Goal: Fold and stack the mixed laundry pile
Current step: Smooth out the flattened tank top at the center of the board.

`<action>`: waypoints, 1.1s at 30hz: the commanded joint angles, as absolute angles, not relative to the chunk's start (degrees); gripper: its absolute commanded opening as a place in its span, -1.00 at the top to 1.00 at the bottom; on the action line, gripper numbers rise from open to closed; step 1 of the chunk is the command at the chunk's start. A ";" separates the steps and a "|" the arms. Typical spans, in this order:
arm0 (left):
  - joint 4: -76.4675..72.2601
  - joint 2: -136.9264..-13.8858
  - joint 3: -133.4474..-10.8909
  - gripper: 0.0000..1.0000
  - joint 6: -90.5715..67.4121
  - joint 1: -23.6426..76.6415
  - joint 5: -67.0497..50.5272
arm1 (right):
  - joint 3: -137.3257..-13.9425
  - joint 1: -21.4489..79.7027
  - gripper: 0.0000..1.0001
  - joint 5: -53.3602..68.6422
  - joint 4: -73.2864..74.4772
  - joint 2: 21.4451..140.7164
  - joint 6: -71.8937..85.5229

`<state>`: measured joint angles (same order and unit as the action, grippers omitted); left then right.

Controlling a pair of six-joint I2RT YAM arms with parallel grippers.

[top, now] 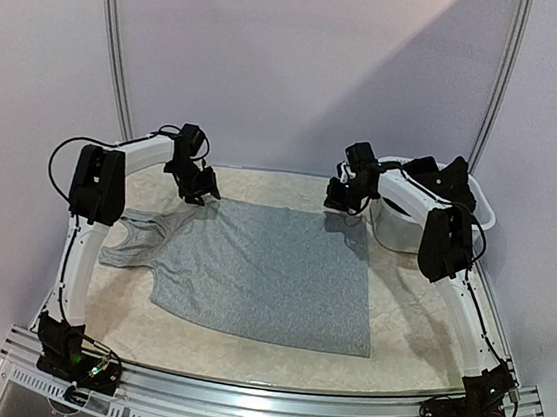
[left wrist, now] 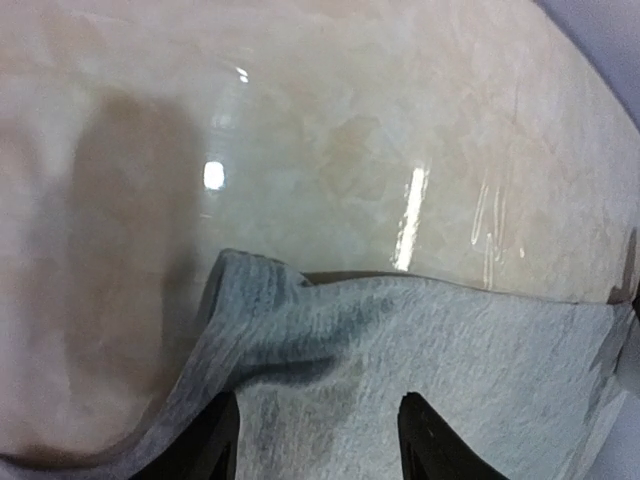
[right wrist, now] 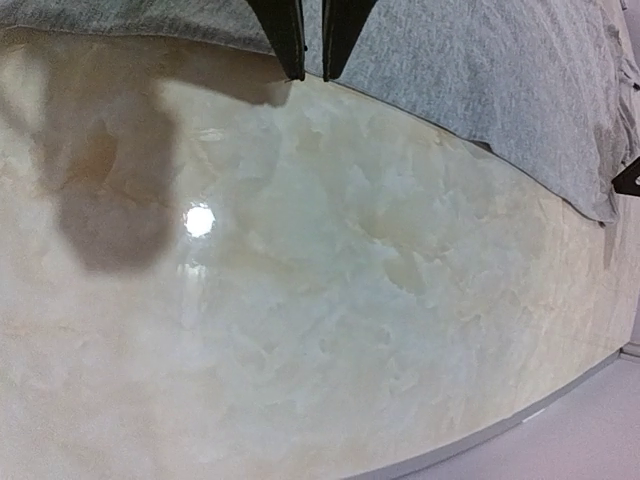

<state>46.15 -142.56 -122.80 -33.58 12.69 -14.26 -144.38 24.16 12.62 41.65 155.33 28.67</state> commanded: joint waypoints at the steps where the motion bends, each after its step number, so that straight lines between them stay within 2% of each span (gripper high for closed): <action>1: 49.43 -132.90 -122.16 -0.19 -29.99 12.01 -9.74 | -143.11 25.49 0.79 14.95 37.24 147.50 23.62; 4: 50.77 -127.68 -121.09 -0.33 -28.31 12.04 -7.77 | -141.26 26.77 0.68 15.22 35.89 142.63 22.02; 8: 52.20 -119.59 -116.25 -0.51 -26.32 12.08 -4.67 | -139.00 28.69 0.33 14.09 36.04 136.52 20.82; 17: 51.26 -95.26 -88.59 -0.81 -26.05 12.10 2.27 | -122.79 32.17 -0.02 9.98 39.75 119.62 19.16; 25: 49.15 -79.39 -67.60 -0.82 -28.32 12.30 0.44 | -105.74 33.30 -0.53 10.19 40.27 104.67 22.29; 29: 49.51 -75.28 -61.76 -0.78 -29.86 12.77 -1.57 | -99.97 34.22 -0.67 9.12 42.41 100.37 23.32; 33: 51.91 -73.91 -58.36 -0.67 -31.48 14.98 -0.94 | -92.46 34.49 -0.71 8.36 43.98 95.86 24.55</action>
